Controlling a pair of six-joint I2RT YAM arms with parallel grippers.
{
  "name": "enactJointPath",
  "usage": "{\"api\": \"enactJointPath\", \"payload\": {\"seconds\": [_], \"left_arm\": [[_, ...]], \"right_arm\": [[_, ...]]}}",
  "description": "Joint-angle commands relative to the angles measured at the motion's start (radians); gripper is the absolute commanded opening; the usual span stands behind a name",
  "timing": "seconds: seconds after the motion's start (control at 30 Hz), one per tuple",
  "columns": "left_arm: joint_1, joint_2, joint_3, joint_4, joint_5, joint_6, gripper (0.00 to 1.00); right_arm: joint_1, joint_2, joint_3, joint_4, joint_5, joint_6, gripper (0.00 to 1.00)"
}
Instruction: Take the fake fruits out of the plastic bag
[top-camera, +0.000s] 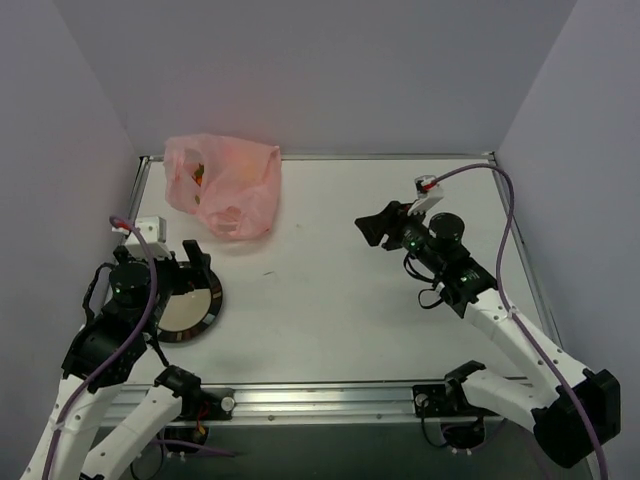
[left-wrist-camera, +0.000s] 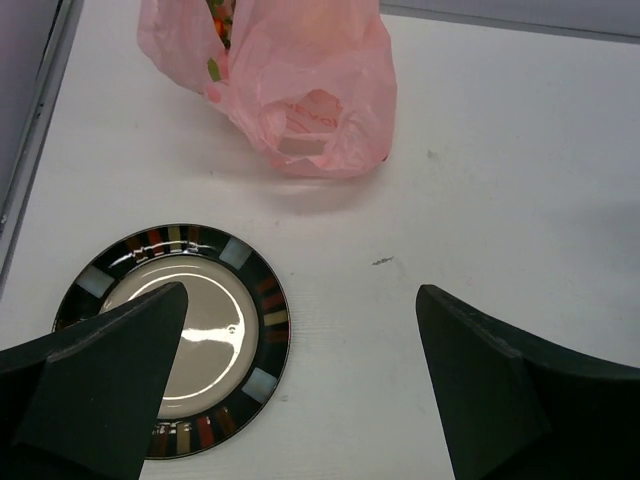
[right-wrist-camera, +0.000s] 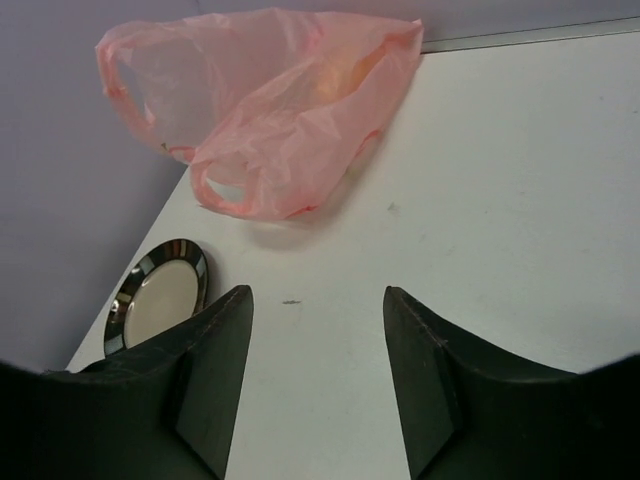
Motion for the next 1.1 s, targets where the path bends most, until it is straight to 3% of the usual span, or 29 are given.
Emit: {"api": "enactJointPath", "payload": {"seconds": [0.0,0.03,0.07,0.13,0.2,0.3,0.5,0.6,0.67,0.83,1.07], "left_arm": [[0.007,-0.045,-0.004,0.007,-0.065,0.008,0.97],[0.007,-0.051,-0.010,0.011,-0.076,0.005,0.97],[0.010,-0.055,-0.020,0.009,-0.106,-0.004,0.97],[0.016,-0.060,-0.020,0.001,-0.145,-0.021,0.97],[0.039,-0.062,-0.020,-0.006,-0.191,-0.036,0.97],[0.110,-0.074,-0.026,-0.011,-0.220,-0.084,0.97],[0.123,-0.097,-0.029,-0.022,-0.316,-0.129,0.97],[0.108,-0.101,-0.027,-0.034,-0.350,-0.136,0.97],[0.100,-0.100,-0.023,-0.034,-0.360,-0.138,0.97],[0.091,-0.097,-0.015,-0.028,-0.344,-0.141,0.97],[0.091,-0.066,-0.006,-0.012,-0.275,-0.164,0.97]], "right_arm": [[0.080,0.057,0.094,0.047,0.065,-0.043,0.49],[0.130,0.076,0.111,0.047,0.090,-0.050,0.46],[0.155,0.099,0.131,0.047,0.104,-0.070,0.29],[0.231,0.179,0.210,0.026,0.136,-0.095,0.08],[0.282,0.284,0.279,0.009,0.190,-0.132,0.03],[0.383,0.446,0.439,-0.015,0.230,-0.191,0.03],[0.512,0.792,0.819,-0.112,0.243,-0.303,0.11],[0.542,0.950,1.006,-0.170,0.251,-0.362,0.22],[0.548,1.025,1.124,-0.193,0.254,-0.392,0.35],[0.548,1.255,1.304,-0.218,0.250,-0.446,0.59],[0.536,1.504,1.567,-0.269,0.225,-0.488,0.73]]}}
